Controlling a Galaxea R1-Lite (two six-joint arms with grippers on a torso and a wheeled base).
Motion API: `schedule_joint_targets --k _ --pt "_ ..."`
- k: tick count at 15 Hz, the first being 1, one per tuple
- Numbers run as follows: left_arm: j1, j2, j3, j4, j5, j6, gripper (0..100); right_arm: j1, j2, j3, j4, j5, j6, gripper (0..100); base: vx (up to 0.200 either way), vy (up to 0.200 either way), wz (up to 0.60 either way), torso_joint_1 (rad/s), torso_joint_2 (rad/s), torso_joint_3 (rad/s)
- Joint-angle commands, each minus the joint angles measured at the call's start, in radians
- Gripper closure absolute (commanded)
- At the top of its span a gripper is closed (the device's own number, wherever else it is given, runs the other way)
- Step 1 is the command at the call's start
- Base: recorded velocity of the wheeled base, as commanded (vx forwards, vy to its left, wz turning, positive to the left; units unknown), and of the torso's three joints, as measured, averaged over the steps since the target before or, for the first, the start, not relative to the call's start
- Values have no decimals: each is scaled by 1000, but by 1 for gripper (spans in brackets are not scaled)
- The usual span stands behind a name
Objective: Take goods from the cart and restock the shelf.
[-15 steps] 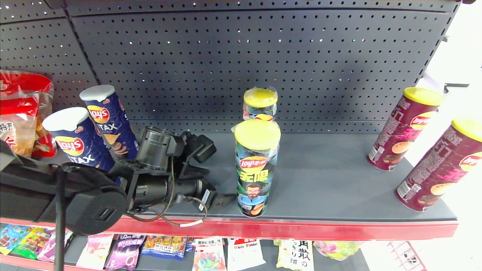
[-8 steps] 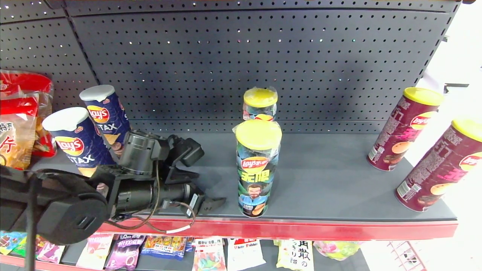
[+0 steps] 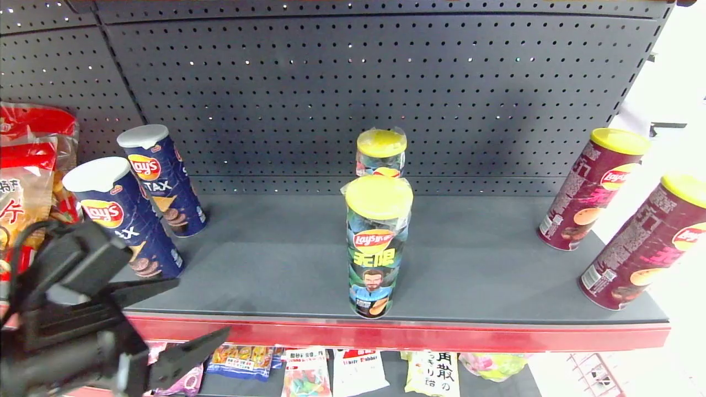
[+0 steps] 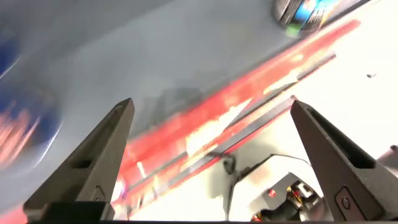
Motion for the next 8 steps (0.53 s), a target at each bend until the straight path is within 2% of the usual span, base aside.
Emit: schedule_joint_targets --k 1,2,3,4,5,6,7,8 --pt "150 -638 28 461 84 -36 0 -49 -60 18 32 -8 -2 0 0 0 0 0 0 0" --pt "185 -761 29 601 110 -44 0 -52 -109 6 104 -11 -4 0 0 0 0 0 0 0" --pt "219 -847 44 695 127 -65 0 -53 -158 -11 195 -17 -5 0 0 0 0 0 0 0" --pt "242 -902 78 713 133 -78 0 -53 -218 -20 287 -40 -5 0 0 0 0 0 0 0" --pt "262 -956 144 675 147 -76 0 -44 -276 -20 351 -74 -7 0 0 0 0 0 0 0" --pt "274 -988 176 647 165 -73 0 -38 -294 -22 359 -91 -7 0 0 0 0 0 0 0" --pt "278 -989 215 590 243 -88 0 -26 -316 -11 354 -118 -7 0 0 0 0 0 0 0" --pt "278 -989 233 543 274 -108 0 -27 -316 -8 353 -124 -4 0 0 0 0 0 0 0"
